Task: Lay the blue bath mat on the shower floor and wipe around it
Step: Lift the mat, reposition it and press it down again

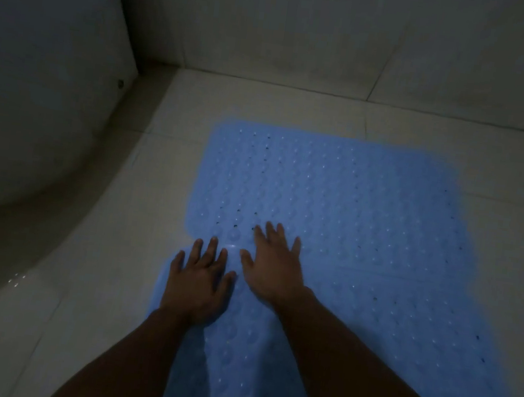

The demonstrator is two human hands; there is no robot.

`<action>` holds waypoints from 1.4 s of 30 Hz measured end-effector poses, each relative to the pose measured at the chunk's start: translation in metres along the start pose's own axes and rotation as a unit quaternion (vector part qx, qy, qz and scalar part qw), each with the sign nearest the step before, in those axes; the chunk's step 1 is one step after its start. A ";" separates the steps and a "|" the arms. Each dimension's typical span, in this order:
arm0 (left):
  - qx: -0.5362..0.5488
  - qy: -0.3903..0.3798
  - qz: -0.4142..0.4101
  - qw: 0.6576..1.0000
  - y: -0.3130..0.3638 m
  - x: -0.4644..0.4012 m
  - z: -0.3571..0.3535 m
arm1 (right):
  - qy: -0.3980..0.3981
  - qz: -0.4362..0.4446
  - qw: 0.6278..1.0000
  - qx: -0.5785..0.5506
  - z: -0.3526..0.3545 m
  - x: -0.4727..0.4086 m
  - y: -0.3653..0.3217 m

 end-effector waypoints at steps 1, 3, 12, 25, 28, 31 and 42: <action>-0.009 0.015 -0.002 1.000 -0.003 0.001 0.008 | -0.002 0.008 1.000 -0.005 -0.004 0.002 -0.014; -0.035 0.046 -0.003 0.998 -0.013 0.002 0.019 | 0.000 0.010 1.000 -0.022 -0.023 0.006 -0.033; -0.090 0.121 -0.023 0.988 -0.041 0.006 0.018 | 0.095 -0.007 0.995 0.024 -0.080 0.022 -0.037; -0.075 0.110 -0.024 0.991 -0.051 -0.006 0.030 | -0.121 -0.013 0.992 -0.037 -0.066 0.002 -0.034; -0.057 0.099 -0.018 0.993 -0.028 -0.008 0.030 | -0.175 -0.027 0.970 -0.165 -0.001 -0.008 -0.019; -0.069 0.088 -0.060 0.992 0.024 -0.011 0.013 | -0.061 -0.051 0.983 -0.166 0.055 -0.003 0.017; -0.106 0.054 -0.078 0.990 0.115 -0.010 -0.053 | 0.123 -0.055 0.984 -0.116 0.043 0.046 0.118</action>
Point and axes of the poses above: each hand's wrist, its own x-axis away from the middle knuckle, its own z-axis out of the back of the hand, y = z × x, the point moved 7 cm from there along -x, towards the middle knuckle, and after that the axes turned 14 degrees about -y, right-handed, at the moved point
